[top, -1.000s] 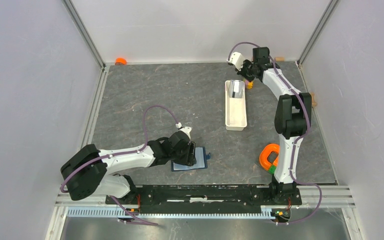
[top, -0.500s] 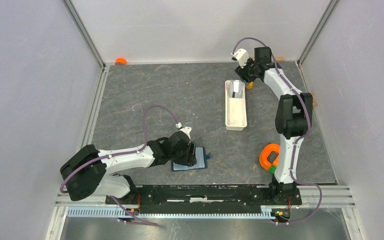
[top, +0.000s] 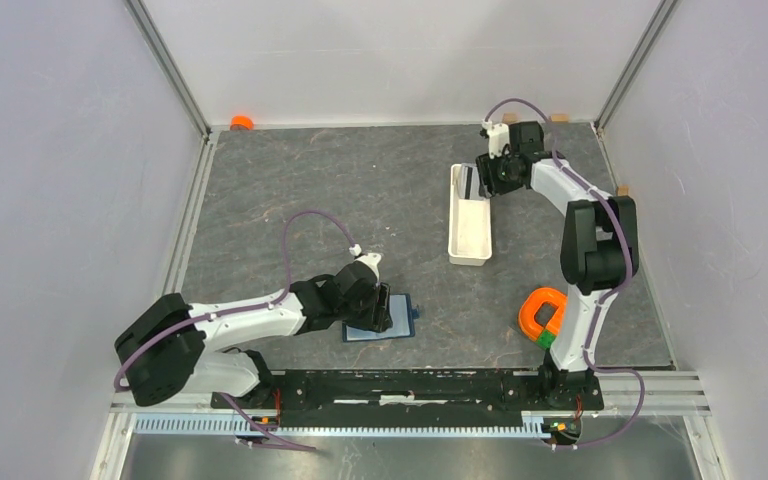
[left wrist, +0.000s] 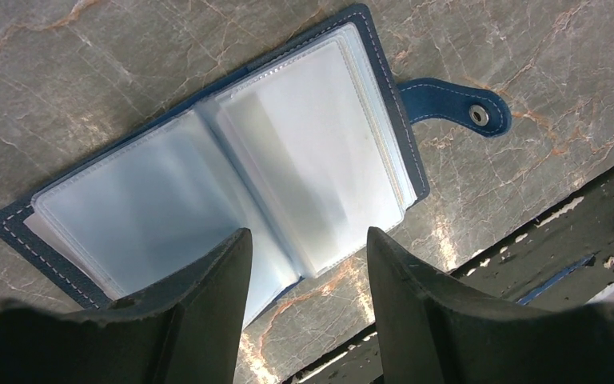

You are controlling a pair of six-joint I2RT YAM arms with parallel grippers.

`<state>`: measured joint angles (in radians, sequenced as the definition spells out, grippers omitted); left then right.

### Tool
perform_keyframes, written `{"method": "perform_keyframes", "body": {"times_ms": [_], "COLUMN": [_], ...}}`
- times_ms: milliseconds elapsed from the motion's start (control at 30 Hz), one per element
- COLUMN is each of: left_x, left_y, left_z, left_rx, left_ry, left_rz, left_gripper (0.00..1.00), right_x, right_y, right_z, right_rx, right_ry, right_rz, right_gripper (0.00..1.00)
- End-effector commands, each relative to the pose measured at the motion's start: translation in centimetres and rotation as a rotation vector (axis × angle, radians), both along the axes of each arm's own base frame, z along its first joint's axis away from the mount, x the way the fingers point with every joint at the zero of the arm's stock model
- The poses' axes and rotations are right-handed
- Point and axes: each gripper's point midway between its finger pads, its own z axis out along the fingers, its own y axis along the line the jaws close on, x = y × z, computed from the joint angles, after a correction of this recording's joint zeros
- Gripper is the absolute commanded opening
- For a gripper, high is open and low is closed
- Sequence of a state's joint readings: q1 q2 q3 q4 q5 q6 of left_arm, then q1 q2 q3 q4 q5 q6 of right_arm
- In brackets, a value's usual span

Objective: Put the credit cards into the card holder
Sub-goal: Move the storage box to the center of the board.

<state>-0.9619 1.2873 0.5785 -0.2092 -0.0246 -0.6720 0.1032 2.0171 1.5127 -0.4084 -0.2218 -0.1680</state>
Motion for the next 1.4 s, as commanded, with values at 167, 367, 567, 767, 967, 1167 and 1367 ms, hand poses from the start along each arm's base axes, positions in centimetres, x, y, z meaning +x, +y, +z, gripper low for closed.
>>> {"method": "perform_keyframes", "body": {"times_ms": [167, 367, 567, 767, 967, 1167, 1367], "left_x": [-0.2, -0.3, -0.2, 0.5, 0.7, 1.1, 4.0], "left_y": [0.2, 0.4, 0.0, -0.8, -1.0, -0.9, 0.6], "left_z": [0.4, 0.6, 1.5, 3.4, 3.9, 5.3, 8.5], "left_rx": [-0.010, -0.020, -0.050, -0.074, -0.079, -0.111, -0.078], "left_ry": [-0.015, -0.022, -0.042, -0.082, -0.084, -0.106, -0.185], "left_rz": [-0.011, -0.014, -0.030, -0.046, -0.037, -0.010, 0.095], "left_gripper": [0.62, 0.62, 0.62, 0.64, 0.66, 0.68, 0.87], "right_x": [-3.2, -3.5, -3.7, -5.0, -6.9, -6.3, -5.7], "right_y": [2.7, 4.9, 9.0, 13.9, 18.9, 20.3, 18.5], "right_z": [0.3, 0.2, 0.4, 0.4, 1.0, 3.5, 10.9], "right_rx": [-0.016, -0.067, -0.145, -0.203, -0.211, -0.155, -0.072], "right_ry": [0.046, 0.028, -0.016, -0.053, -0.120, -0.184, -0.365], "right_rz": [0.053, 0.196, 0.464, 0.711, 0.863, 0.737, 0.453], "right_gripper": [0.50, 0.27, 0.21, 0.21, 0.24, 0.62, 0.76]}}
